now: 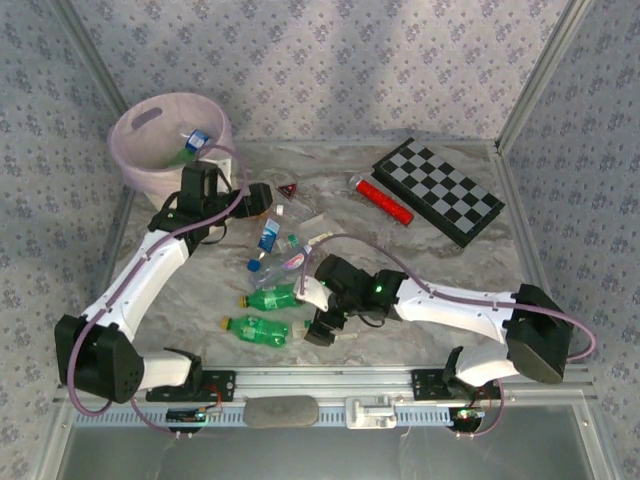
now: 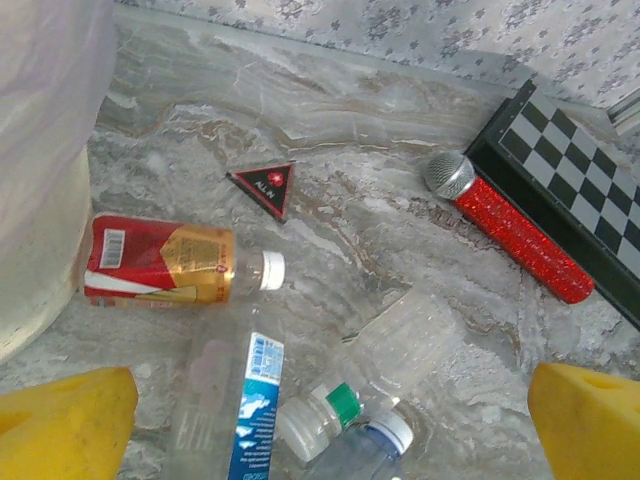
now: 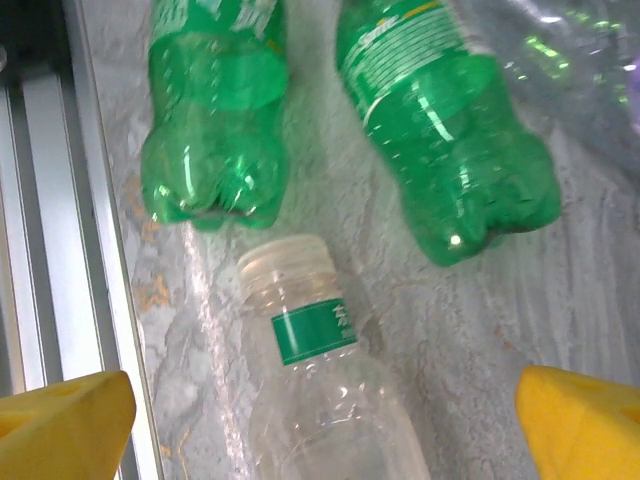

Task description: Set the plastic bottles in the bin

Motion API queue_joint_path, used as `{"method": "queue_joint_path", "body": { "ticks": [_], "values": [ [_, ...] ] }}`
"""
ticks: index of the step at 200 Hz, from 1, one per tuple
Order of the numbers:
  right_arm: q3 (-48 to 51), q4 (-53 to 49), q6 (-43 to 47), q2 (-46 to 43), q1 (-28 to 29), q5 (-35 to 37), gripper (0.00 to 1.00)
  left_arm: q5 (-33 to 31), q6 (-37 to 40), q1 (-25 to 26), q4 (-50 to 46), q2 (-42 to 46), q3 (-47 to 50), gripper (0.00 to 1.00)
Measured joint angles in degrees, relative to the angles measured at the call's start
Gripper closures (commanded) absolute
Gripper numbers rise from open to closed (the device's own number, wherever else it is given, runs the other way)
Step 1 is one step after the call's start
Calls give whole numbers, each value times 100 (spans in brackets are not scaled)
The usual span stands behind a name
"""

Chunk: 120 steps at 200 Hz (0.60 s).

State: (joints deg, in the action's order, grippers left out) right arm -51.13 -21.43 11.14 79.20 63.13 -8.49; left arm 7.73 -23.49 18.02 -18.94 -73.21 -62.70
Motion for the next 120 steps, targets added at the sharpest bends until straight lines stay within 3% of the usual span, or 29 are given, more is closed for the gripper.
{"method": "queue_joint_path", "body": {
  "ticks": [120],
  "values": [
    [0, -439, 999, 1016, 280, 1008, 2, -221, -151, -267, 166, 269, 525, 0]
  ]
}}
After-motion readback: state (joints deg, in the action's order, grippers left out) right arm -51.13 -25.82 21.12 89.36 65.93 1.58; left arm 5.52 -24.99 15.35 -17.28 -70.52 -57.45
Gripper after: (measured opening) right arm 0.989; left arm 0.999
